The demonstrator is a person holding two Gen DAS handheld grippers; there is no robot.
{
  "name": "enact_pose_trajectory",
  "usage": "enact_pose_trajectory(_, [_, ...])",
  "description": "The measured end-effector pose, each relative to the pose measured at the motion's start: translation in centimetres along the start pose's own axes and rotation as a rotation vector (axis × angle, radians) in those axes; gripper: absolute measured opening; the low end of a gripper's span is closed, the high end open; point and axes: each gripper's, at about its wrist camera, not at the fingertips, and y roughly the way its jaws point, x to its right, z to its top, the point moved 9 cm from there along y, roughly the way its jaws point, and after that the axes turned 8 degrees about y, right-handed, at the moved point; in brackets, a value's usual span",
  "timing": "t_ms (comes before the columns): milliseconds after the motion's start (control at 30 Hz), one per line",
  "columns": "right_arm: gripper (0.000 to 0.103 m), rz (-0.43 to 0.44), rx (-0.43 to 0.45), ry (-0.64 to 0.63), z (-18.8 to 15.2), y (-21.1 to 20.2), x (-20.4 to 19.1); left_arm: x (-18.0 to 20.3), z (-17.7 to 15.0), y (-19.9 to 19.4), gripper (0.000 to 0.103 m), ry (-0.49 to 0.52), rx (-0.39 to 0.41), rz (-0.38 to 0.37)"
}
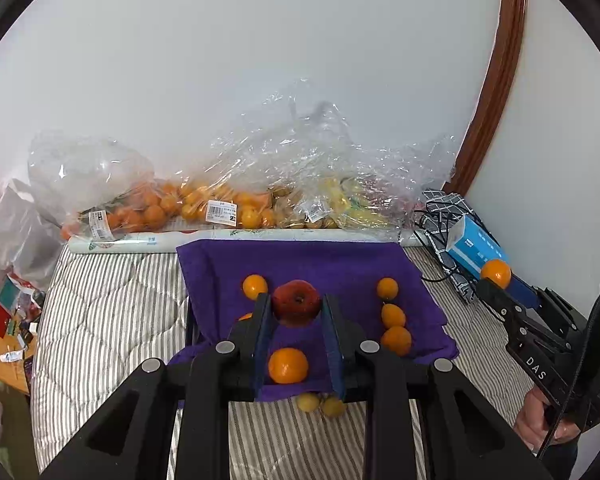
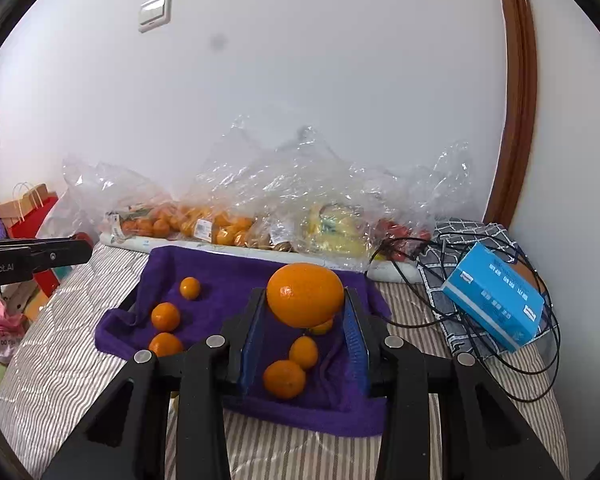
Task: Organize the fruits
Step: 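Carry the held orange and red apple over the purple towel and lower them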
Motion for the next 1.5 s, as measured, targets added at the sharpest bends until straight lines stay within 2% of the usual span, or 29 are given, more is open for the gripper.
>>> enact_pose_trajectory(400, [0.038,-0.005,0.004,-0.004,0.9,2.0,0.4,-0.2,1.1,2.3,0.024,0.002,-0.017,-0.009])
enact_pose_trajectory(1000, [0.038,-0.021,-0.048,0.004,0.3,6.9,2.0,-2.7,2.2,7.1,0.024,-0.042,-0.05,-0.011])
enact_pose_trajectory(1200, [0.038,-0.028,-0.105,0.016,-1.7,9.4,3.2,-3.0,1.7,9.6,0.024,-0.059,-0.079,-0.02])
enact_pose_trajectory(1500, [0.038,-0.025,-0.193,0.032,-4.9,12.5,4.3,-1.5,-0.3,14.4,0.024,-0.06,-0.167,-0.056])
